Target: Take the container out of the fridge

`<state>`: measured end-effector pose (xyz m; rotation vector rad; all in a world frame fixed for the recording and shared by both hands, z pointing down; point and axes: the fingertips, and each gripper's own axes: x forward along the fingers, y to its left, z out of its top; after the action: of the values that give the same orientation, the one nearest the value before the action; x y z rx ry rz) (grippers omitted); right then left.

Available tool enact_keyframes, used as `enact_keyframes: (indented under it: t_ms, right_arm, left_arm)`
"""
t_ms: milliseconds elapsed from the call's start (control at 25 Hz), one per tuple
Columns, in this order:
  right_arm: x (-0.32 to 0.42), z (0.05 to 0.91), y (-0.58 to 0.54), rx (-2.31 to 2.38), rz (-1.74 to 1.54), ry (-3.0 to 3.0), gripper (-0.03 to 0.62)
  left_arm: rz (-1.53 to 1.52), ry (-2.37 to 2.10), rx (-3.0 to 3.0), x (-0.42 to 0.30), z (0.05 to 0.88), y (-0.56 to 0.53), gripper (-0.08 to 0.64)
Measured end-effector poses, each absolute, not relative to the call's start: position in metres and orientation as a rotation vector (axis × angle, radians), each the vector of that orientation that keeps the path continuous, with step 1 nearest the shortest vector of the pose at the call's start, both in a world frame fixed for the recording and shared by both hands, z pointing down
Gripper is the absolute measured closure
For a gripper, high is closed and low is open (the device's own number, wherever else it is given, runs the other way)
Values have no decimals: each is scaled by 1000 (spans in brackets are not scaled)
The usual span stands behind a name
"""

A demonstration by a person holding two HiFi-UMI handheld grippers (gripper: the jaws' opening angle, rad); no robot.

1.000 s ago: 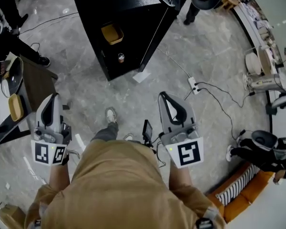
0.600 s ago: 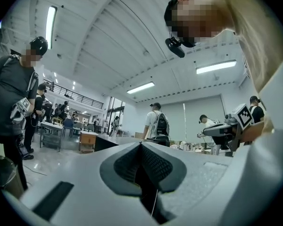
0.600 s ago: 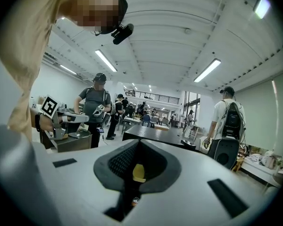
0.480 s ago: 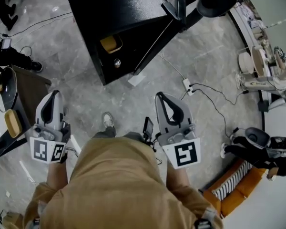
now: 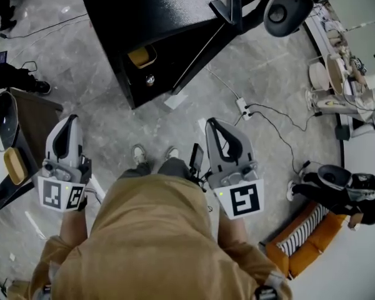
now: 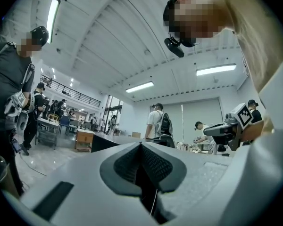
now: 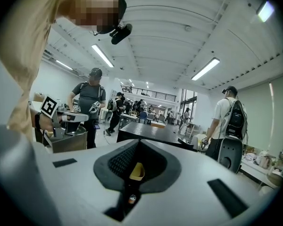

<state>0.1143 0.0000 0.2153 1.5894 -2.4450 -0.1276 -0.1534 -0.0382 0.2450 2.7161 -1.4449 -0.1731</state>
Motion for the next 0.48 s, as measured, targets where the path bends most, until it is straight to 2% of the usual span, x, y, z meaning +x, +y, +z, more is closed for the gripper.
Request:
enact_keyframes:
  t_ms: [480]
  right_arm:
    - [129, 212, -42, 1472, -165, -2528, 589]
  left_arm:
    - [-171, -1590, 2649, -142, 241, -47, 558]
